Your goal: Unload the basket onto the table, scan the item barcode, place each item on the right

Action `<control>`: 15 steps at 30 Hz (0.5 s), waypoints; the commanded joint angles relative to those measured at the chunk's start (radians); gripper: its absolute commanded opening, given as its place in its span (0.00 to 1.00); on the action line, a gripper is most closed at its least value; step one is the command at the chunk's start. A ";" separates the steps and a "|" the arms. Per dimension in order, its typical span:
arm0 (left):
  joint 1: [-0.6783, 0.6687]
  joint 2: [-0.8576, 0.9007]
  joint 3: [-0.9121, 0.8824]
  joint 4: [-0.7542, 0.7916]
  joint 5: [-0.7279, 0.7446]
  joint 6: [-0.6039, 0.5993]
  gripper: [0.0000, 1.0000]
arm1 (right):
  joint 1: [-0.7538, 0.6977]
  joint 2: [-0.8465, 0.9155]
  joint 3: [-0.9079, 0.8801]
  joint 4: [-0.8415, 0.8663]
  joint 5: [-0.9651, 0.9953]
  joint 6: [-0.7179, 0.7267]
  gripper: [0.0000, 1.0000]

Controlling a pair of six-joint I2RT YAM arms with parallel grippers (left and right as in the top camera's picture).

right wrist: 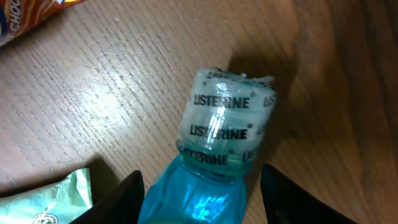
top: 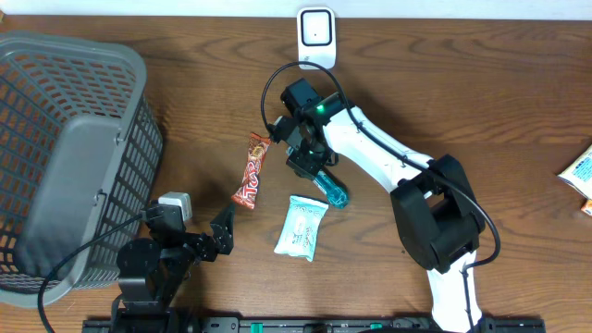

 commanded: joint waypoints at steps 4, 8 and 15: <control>-0.002 -0.004 0.002 0.000 0.009 0.009 0.99 | -0.061 0.006 0.014 -0.003 -0.043 0.005 0.54; -0.002 -0.004 0.002 0.000 0.009 0.009 0.99 | -0.075 0.006 0.014 -0.005 -0.075 0.005 0.57; -0.002 -0.004 0.002 0.000 0.009 0.009 0.99 | -0.068 0.006 0.015 -0.014 -0.077 0.006 0.56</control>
